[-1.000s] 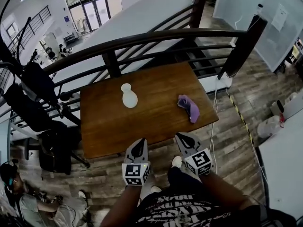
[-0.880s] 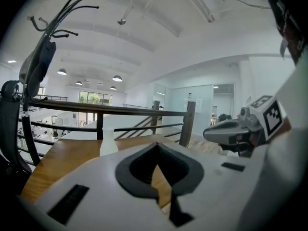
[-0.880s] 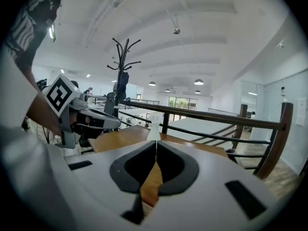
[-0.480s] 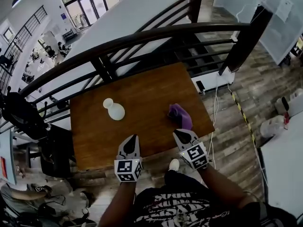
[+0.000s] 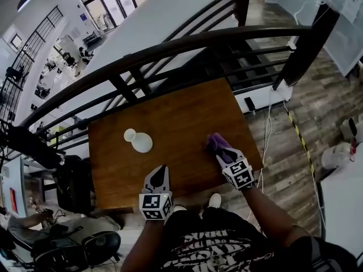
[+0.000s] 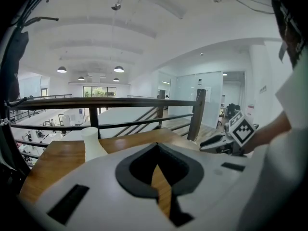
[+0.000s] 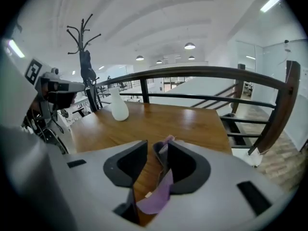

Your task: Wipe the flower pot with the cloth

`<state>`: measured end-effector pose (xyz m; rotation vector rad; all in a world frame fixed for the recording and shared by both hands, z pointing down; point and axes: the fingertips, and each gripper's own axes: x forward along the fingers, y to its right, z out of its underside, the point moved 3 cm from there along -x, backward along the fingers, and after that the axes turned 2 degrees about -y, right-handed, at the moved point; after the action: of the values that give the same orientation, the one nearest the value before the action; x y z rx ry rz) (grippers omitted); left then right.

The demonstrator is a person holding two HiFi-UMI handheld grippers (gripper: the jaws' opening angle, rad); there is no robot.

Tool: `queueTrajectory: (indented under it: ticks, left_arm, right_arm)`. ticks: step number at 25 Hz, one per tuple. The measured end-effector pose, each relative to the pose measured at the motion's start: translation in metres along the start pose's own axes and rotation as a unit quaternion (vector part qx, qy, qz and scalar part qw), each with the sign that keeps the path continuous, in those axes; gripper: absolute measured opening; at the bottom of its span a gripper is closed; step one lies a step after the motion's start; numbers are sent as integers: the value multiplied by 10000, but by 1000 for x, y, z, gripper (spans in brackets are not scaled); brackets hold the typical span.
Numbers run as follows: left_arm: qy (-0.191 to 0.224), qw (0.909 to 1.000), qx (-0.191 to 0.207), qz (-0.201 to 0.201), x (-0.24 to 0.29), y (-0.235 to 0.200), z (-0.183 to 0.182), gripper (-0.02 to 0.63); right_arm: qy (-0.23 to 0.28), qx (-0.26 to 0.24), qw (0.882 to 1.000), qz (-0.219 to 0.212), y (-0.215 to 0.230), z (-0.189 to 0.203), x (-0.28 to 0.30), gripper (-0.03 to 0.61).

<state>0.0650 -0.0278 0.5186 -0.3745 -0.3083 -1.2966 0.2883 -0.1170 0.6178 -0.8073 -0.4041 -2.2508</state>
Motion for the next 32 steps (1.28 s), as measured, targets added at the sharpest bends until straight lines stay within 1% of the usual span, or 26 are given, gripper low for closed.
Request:
queueTrajectory:
  ticks: [3,5,7,10,13,16,19,22,24,26,29,32]
  left_arm:
    - [-211,9998,26,28,10,-7,18,-2]
    - [-403,9991,21,134,19,-13,31,-2]
    - [-640,9974,30,315,32,-19,39,-2]
    - [-979,9931,108,641,58,-27,50,-2]
    - [-1146,9884,198,976,89,-30,55,-2]
    - [-1250,9831,336,1297,124,-24,53,-2]
    - [-1396,9763,474,1588,154,-16,61,-2]
    - [-1584,9692,594,1792,177,-9,73,-2]
    - [-1709,9650,579,1905,188,-3,77,-2]
    - [-1774,9622,530,1996,197,2,79,-2]
    - [-1819,9593,501,2102,208,10,83,-2]
    - [-1856,9576,483,2152,219,16,86,-2]
  right_arm:
    - [-396,-165,9991,72,11,26,29,121]
    - [-757,-173,9970,47,12,37,43,137]
    - [-1047,-137,9944,90,15,41,54,146]
    - [-1363,-96,9903,269,23,43,69,150]
    - [-1622,-19,9859,409,28,50,81,158]
    - [-1692,184,9840,520,35,54,89,166]
    - [-1703,401,9829,577,36,56,95,166]
    - [-1646,633,9827,565,35,59,100,164]
    - [-1538,747,9838,546,37,61,102,164]
    - [-1424,778,9855,505,39,62,106,164]
    - [-1498,754,9849,437,40,65,107,161]
    - [-1506,629,9858,401,39,64,106,118]
